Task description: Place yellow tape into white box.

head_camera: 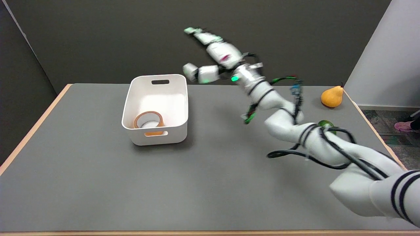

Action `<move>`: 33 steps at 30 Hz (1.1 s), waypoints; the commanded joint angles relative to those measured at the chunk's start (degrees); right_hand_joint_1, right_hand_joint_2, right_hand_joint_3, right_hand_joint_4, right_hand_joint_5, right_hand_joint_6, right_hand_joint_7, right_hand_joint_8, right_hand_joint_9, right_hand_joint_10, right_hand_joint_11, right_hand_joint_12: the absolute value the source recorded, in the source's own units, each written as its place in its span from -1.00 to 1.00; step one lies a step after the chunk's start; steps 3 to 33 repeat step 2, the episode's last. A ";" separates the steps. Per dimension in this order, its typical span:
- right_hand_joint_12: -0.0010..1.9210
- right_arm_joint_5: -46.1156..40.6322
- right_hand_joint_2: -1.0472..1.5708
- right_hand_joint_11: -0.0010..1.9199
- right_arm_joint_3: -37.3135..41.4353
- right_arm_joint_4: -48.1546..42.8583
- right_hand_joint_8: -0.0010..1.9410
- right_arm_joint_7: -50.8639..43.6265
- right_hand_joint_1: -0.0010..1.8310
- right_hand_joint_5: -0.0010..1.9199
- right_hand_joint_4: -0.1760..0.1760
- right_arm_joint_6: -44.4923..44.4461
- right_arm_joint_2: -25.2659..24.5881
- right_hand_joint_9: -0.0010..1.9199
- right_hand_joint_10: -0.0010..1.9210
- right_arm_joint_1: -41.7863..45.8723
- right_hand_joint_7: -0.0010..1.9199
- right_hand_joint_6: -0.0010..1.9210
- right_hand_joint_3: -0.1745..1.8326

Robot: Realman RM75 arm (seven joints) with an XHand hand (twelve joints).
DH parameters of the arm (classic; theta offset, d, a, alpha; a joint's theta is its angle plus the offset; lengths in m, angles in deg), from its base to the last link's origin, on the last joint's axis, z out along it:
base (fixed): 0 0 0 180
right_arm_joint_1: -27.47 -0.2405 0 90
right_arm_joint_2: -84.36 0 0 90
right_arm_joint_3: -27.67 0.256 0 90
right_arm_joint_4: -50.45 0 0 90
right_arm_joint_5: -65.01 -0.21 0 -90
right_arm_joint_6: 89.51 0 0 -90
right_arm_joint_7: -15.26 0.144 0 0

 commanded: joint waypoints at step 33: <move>0.07 -42.22 0.25 -0.92 17.73 -4.12 -0.80 3.75 -0.66 -0.97 0.50 -13.96 26.46 -0.93 -0.44 21.09 -0.93 -0.84 0.15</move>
